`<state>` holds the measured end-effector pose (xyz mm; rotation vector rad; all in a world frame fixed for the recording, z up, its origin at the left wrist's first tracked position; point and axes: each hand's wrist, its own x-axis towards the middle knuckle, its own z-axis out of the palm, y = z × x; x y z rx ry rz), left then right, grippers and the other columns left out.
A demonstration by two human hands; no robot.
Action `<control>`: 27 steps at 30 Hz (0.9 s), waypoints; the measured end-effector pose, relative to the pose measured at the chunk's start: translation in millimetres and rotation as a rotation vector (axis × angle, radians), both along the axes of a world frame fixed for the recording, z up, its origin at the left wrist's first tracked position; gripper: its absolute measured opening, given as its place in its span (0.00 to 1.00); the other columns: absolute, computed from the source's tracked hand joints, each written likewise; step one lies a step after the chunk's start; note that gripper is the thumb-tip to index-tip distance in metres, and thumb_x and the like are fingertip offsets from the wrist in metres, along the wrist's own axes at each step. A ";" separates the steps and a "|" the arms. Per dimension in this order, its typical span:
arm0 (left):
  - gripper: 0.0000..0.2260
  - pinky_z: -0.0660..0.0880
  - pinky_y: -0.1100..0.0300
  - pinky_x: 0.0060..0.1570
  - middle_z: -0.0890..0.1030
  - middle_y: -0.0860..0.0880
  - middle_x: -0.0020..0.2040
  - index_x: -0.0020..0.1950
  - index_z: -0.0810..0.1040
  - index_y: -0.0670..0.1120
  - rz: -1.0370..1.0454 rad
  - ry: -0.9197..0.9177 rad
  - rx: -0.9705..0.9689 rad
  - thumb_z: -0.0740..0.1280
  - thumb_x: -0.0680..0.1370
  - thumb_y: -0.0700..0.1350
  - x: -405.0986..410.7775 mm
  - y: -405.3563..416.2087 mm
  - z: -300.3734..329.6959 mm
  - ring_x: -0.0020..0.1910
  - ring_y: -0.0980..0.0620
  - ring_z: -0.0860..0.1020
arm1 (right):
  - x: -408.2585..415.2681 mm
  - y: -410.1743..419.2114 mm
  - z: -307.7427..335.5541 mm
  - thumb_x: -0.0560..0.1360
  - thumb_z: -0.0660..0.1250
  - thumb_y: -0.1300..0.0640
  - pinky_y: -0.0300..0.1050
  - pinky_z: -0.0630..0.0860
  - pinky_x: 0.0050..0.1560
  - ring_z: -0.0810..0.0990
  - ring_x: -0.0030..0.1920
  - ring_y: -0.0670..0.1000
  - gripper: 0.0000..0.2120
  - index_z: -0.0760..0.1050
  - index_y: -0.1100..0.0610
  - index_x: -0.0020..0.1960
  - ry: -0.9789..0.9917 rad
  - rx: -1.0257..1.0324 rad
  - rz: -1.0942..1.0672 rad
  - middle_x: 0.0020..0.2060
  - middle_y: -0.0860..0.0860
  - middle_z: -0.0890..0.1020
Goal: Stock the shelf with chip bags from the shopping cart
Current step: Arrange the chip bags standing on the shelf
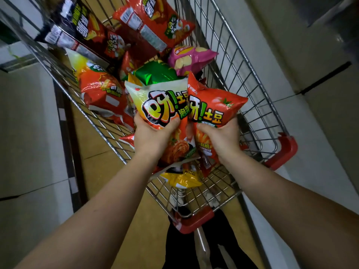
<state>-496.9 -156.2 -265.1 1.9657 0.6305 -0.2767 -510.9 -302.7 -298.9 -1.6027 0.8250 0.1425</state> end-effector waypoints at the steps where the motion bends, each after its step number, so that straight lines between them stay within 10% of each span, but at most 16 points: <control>1: 0.37 0.71 0.46 0.65 0.75 0.51 0.60 0.69 0.62 0.48 0.010 -0.013 -0.002 0.76 0.68 0.55 0.6 0.7 5.7 0.61 0.47 0.74 | 1.9 0.8 7.0 0.58 0.79 0.53 0.55 0.78 0.54 0.81 0.49 0.51 0.29 0.72 0.54 0.55 -0.024 -0.018 0.003 0.49 0.49 0.81; 27: 0.39 0.69 0.47 0.66 0.74 0.49 0.66 0.72 0.60 0.47 0.234 -0.663 0.065 0.76 0.68 0.54 4.3 47.4 251.9 0.65 0.48 0.73 | 67.6 36.8 268.3 0.64 0.77 0.60 0.49 0.75 0.56 0.79 0.50 0.51 0.21 0.68 0.48 0.48 -0.674 -0.014 0.320 0.45 0.47 0.79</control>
